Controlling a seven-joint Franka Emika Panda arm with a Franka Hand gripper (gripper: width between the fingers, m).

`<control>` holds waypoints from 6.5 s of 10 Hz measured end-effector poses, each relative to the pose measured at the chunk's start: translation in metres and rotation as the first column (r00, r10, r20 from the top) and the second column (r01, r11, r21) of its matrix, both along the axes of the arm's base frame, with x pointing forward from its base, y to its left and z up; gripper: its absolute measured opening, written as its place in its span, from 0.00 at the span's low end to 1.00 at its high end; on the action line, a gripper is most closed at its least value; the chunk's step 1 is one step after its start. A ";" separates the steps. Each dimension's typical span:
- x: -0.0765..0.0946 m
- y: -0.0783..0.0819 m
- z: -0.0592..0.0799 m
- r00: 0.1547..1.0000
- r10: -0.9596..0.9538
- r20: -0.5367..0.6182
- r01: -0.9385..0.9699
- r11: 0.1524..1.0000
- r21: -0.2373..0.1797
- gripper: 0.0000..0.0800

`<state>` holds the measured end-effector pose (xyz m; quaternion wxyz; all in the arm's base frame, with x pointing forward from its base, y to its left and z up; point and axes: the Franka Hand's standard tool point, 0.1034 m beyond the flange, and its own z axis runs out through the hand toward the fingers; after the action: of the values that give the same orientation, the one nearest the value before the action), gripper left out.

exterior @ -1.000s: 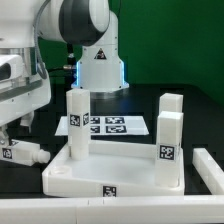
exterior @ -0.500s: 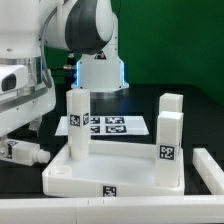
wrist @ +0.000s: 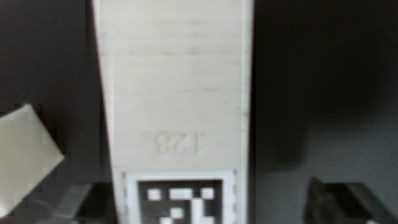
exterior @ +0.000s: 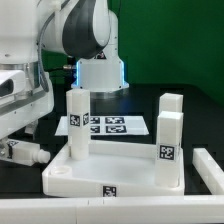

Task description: Assemble desk

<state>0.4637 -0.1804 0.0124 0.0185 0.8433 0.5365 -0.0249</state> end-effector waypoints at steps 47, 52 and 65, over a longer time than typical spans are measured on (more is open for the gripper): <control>-0.056 0.016 0.046 0.959 -0.223 -0.177 0.220 0.975 -0.035 0.81; -0.054 0.023 0.046 0.858 -0.486 -0.168 0.483 0.874 -0.060 0.81; -0.050 0.029 0.023 -0.163 -0.889 -0.427 0.862 0.083 -0.500 0.81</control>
Offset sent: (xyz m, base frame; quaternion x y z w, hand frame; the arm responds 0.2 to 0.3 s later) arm -0.0165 -0.0040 0.0461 0.0225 0.0680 -0.2622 0.9623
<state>0.4134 -0.1516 0.0352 -0.1767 0.8996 -0.2178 -0.3349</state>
